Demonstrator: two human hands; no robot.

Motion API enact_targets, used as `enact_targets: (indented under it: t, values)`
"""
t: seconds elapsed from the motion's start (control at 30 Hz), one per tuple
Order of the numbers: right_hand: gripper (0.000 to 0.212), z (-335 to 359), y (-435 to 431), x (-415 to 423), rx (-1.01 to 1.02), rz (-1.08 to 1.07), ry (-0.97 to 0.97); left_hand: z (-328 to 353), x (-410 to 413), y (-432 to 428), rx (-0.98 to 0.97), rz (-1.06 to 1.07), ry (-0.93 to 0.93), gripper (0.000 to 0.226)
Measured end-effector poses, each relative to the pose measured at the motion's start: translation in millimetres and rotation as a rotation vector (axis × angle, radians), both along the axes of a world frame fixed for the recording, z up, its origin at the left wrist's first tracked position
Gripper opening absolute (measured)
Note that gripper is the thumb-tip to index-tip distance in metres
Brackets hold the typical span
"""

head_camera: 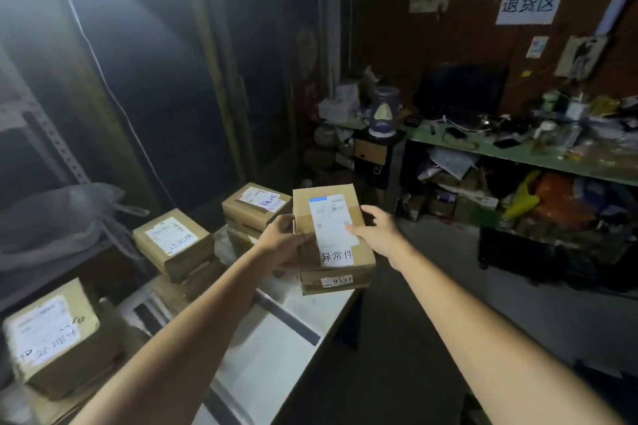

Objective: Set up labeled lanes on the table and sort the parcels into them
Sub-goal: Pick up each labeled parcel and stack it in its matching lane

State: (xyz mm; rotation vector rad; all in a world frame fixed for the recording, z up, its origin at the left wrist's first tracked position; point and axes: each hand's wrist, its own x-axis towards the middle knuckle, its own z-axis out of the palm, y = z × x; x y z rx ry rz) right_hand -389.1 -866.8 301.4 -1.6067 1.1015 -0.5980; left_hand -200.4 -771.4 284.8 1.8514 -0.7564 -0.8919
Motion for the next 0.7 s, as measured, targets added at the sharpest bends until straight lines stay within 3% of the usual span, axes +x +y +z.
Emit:
enact_targets:
  t: [0.17, 0.7]
  values:
    - [0.069, 1, -64, 89, -0.044, 0.116, 0.037, -2, 73, -39, -0.028, 0.131, 0.08, 0.079]
    - [0.069, -29, -203, 331, 0.064, 0.496, 0.075, -14, 234, -111, 0.006, 0.536, 0.131, 0.065]
